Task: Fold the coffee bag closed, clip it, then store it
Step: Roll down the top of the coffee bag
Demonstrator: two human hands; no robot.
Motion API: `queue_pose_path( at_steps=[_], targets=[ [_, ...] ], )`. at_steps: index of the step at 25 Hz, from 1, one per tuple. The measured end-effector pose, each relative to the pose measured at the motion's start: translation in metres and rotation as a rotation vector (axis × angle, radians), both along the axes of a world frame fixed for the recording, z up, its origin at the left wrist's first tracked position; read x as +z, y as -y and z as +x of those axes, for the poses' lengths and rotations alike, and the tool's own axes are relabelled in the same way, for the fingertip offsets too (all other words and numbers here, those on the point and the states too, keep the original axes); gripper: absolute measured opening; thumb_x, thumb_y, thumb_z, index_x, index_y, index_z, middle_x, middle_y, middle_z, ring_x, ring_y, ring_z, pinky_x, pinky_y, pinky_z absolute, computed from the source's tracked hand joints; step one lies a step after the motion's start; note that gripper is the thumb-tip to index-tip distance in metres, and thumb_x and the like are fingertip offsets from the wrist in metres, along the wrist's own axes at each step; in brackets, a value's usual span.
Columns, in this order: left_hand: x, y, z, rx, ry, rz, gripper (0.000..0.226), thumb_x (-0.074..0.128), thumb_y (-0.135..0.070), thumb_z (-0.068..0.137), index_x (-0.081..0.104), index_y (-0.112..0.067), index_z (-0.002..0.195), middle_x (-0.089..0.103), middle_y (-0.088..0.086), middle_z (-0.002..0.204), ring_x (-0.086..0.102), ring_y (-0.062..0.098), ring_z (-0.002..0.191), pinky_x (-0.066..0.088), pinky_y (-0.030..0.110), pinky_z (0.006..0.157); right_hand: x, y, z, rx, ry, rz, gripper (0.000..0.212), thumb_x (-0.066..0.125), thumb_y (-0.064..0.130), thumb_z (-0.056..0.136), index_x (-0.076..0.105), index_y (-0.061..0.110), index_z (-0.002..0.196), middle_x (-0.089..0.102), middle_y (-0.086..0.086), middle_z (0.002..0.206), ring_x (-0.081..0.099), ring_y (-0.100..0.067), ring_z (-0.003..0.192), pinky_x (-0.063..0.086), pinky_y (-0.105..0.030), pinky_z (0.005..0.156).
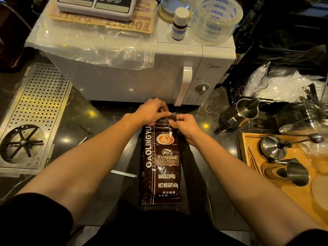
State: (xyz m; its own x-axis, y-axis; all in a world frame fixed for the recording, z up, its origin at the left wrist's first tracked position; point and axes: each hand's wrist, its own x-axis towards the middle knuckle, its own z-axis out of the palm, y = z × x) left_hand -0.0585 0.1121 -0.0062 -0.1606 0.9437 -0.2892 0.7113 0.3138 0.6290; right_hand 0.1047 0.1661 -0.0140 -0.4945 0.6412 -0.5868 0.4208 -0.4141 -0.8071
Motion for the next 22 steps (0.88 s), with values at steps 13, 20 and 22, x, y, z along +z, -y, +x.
queue_pose_path(
  at_steps=[13, 20, 22],
  targets=[
    [0.039, 0.062, 0.036, -0.16, -0.067, 0.231, 0.017, 0.06, -0.042, 0.09, 0.069, -0.03, 0.098, 0.066, -0.008, 0.091, 0.062, 0.011, 0.087, 0.053, 0.039, 0.071, 0.012, 0.025, 0.05, 0.3, -0.118, 0.604, 0.011, 0.074, 0.006, 0.083, 0.075, 0.009, 0.093, 0.074, -0.003, 0.09, 0.07, -0.013, 0.087, 0.055, -0.029, 0.083],
    [0.016, 0.097, 0.064, -0.144, -0.134, 0.228, 0.023, 0.062, -0.04, 0.09, 0.074, -0.028, 0.105, 0.069, -0.005, 0.104, 0.06, 0.017, 0.098, 0.05, 0.036, 0.077, 0.0, 0.049, 0.077, 0.411, -0.018, 0.647, 0.027, 0.064, 0.005, 0.085, 0.075, 0.019, 0.105, 0.051, 0.004, 0.132, 0.049, -0.012, 0.126, 0.04, -0.027, 0.105],
    [0.011, 0.103, 0.067, -0.136, -0.121, 0.214, 0.025, 0.059, -0.038, 0.093, 0.073, -0.026, 0.11, 0.069, -0.005, 0.109, 0.059, 0.017, 0.102, 0.05, 0.039, 0.083, -0.002, 0.05, 0.082, 0.413, -0.006, 0.585, 0.03, 0.059, 0.005, 0.089, 0.073, 0.018, 0.112, 0.047, 0.006, 0.138, 0.046, -0.01, 0.129, 0.04, -0.027, 0.106]
  ],
)
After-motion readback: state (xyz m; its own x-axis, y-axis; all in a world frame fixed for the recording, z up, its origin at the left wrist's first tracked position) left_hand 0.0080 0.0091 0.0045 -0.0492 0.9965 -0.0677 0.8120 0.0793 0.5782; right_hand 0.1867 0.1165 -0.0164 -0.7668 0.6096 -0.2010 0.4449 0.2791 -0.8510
